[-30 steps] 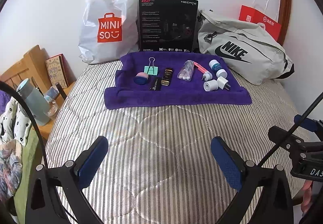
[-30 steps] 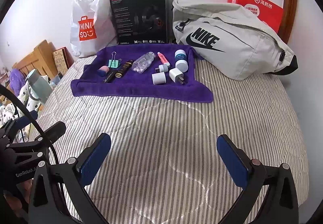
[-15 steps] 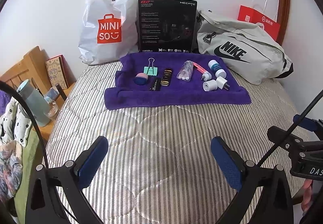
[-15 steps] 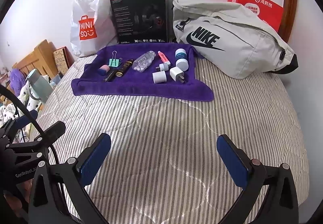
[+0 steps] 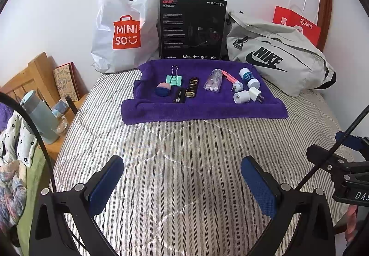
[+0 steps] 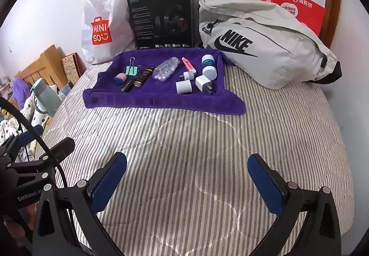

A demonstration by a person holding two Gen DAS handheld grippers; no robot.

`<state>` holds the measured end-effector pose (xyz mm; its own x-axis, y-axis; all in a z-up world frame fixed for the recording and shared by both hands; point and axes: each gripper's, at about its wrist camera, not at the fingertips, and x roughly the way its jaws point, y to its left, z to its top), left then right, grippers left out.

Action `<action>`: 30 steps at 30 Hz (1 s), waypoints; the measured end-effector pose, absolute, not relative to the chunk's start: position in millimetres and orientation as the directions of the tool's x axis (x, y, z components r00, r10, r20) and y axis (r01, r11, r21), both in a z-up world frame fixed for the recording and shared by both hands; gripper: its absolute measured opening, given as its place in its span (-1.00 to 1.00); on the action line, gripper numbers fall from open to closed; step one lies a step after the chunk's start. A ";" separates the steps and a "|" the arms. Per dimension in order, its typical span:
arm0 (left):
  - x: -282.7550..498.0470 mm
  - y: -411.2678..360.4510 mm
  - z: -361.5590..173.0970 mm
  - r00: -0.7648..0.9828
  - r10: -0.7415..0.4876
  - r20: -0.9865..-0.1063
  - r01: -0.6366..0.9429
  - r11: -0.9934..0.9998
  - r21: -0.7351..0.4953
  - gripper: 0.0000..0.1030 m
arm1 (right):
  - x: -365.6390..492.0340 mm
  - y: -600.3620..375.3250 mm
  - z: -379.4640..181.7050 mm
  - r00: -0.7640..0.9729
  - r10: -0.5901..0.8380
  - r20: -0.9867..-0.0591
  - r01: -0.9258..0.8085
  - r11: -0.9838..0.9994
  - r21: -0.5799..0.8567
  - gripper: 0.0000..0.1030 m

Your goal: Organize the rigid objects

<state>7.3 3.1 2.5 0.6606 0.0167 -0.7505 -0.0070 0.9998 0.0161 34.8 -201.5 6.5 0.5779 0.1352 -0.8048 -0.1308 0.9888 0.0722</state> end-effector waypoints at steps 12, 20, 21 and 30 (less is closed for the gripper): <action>6.9 3.2 3.3 0.663 0.014 -0.749 -0.004 1.000 0.014 1.00 | 33.3 -200.1 6.7 0.575 0.136 -0.806 -0.134 0.988 0.071 1.00; 6.4 2.6 3.9 0.663 0.012 -0.748 -0.003 1.000 0.013 1.00 | 33.5 -201.2 6.7 0.574 0.136 -0.807 -0.133 0.989 0.072 1.00; 6.5 2.2 3.9 0.664 0.012 -0.748 -0.002 1.000 0.013 1.00 | 33.9 -201.3 6.7 0.574 0.136 -0.808 -0.133 0.988 0.071 1.00; 6.7 2.0 2.6 0.662 0.016 -0.749 -0.003 1.000 0.019 1.00 | 33.4 -202.3 6.8 0.573 0.136 -0.808 -0.134 0.988 0.071 1.00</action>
<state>6.7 2.0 2.6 0.6621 0.0163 -0.7492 -0.0028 0.9998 0.0193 33.4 -202.3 6.8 0.5730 0.1356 -0.8082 -0.1337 0.9885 0.0711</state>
